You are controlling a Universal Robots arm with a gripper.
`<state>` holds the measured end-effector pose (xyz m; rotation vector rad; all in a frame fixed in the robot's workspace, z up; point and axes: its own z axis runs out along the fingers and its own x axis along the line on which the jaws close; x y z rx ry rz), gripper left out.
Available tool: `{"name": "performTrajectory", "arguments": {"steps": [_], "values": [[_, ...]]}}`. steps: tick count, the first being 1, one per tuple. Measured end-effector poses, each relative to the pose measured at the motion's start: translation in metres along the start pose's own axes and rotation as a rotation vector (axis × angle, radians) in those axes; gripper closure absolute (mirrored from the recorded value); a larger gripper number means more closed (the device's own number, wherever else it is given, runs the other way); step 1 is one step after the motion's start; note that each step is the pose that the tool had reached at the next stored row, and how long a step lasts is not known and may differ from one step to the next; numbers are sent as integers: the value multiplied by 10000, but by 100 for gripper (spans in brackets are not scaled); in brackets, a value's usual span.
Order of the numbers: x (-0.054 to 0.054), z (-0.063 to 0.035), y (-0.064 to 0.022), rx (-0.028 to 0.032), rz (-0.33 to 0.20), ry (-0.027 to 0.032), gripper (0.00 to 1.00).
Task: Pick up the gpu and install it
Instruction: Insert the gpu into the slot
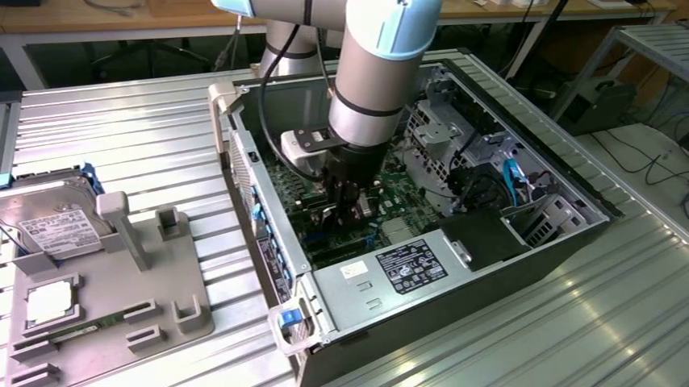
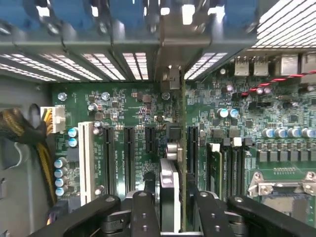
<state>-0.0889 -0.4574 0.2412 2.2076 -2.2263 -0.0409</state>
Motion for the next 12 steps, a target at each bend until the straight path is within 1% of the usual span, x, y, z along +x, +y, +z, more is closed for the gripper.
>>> {"name": "performTrajectory", "arguments": {"steps": [1,3,6,8,12], "values": [[0,-36,1,-2,0,5,65],[-2,-151,4,-2,0,4,65],[-4,-286,7,0,-2,6,65],[-4,-316,7,3,-4,5,65],[-4,-320,7,4,-4,4,66]]}}
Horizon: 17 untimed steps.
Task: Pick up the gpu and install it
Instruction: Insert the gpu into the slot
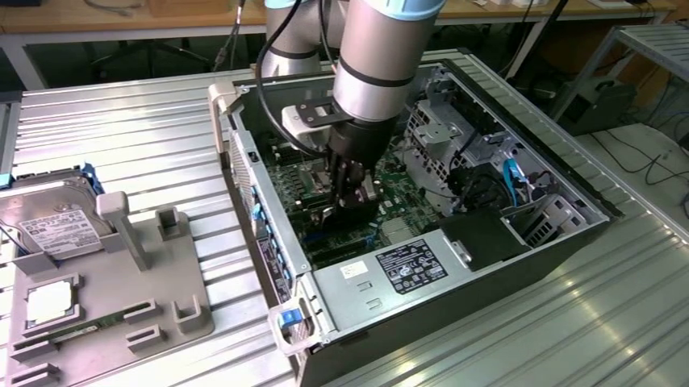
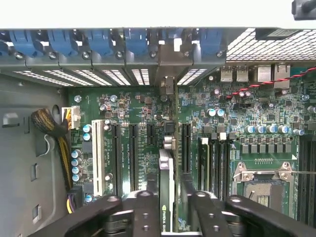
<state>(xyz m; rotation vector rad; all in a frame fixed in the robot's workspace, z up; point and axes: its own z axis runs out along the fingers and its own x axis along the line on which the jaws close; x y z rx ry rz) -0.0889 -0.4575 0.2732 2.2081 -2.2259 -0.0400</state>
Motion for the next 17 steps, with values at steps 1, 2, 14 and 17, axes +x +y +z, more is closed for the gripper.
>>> {"name": "performTrajectory", "arguments": {"steps": [1,2,14,17], "values": [[0,-1,0,-1,0,2,73],[0,-1,0,-1,0,3,79],[0,-2,0,-1,0,-7,89],[-1,-95,2,0,0,-12,89]]}}
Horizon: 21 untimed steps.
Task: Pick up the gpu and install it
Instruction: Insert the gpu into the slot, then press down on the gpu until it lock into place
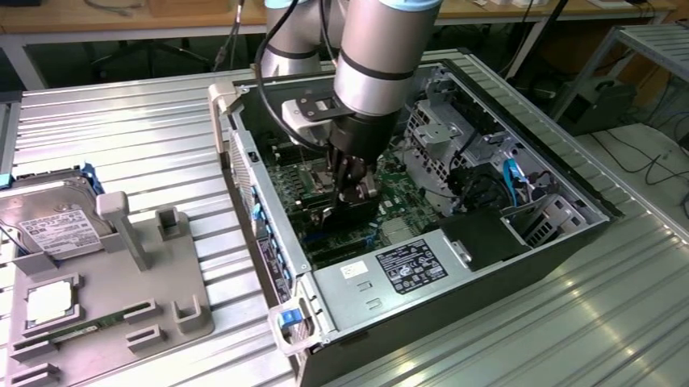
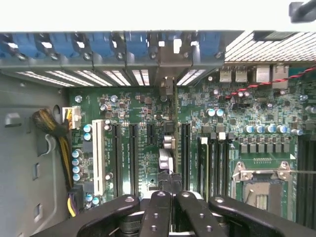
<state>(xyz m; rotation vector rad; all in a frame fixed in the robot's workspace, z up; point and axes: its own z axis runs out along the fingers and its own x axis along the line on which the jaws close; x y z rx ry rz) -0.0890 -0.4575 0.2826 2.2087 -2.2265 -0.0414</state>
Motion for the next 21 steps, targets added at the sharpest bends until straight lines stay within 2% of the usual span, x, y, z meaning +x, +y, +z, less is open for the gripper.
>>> {"name": "performTrajectory", "arguments": {"steps": [17,21], "values": [[0,-18,2,-1,0,-5,89],[1,-16,62,4,-61,-4,89]]}}
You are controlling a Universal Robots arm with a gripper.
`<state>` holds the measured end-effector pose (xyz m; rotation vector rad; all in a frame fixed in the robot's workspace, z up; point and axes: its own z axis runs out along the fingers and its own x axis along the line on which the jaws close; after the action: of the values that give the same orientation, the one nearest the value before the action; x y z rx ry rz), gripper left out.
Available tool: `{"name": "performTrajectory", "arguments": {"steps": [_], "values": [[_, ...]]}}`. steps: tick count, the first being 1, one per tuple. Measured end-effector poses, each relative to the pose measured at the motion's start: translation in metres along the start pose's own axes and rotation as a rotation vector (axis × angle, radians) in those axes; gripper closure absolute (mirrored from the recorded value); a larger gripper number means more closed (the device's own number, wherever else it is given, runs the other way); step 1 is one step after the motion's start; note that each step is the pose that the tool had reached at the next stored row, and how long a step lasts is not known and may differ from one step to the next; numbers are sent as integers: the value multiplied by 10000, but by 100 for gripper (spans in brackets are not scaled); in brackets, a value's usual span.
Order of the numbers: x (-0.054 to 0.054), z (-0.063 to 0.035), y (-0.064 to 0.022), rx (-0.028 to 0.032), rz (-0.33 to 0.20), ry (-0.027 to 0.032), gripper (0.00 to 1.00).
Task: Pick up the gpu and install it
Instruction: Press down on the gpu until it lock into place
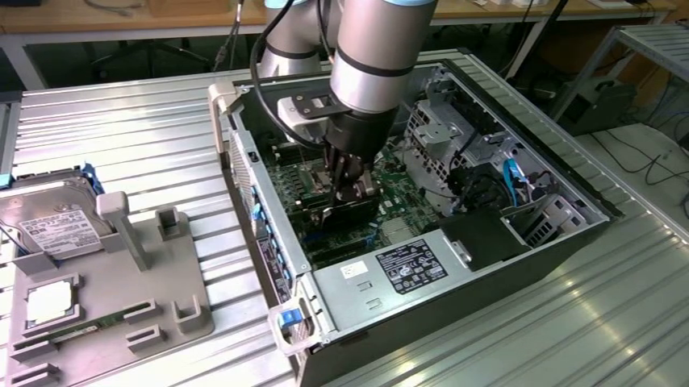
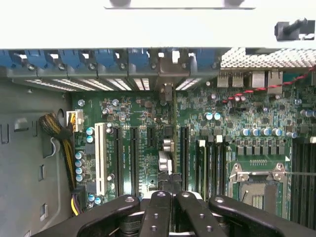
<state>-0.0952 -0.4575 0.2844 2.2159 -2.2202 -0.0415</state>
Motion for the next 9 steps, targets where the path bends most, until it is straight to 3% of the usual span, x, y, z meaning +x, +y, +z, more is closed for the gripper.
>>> {"name": "performTrajectory", "arguments": {"steps": [2,3,5,7,8,9], "values": [[0,0,12,-66,-57,2,89],[0,0,15,-164,-75,2,89],[0,0,18,-472,-100,1,89],[0,1,18,-880,-112,1,89],[0,0,18,-1120,-115,1,89],[0,0,18,-1261,-115,3,89]]}}
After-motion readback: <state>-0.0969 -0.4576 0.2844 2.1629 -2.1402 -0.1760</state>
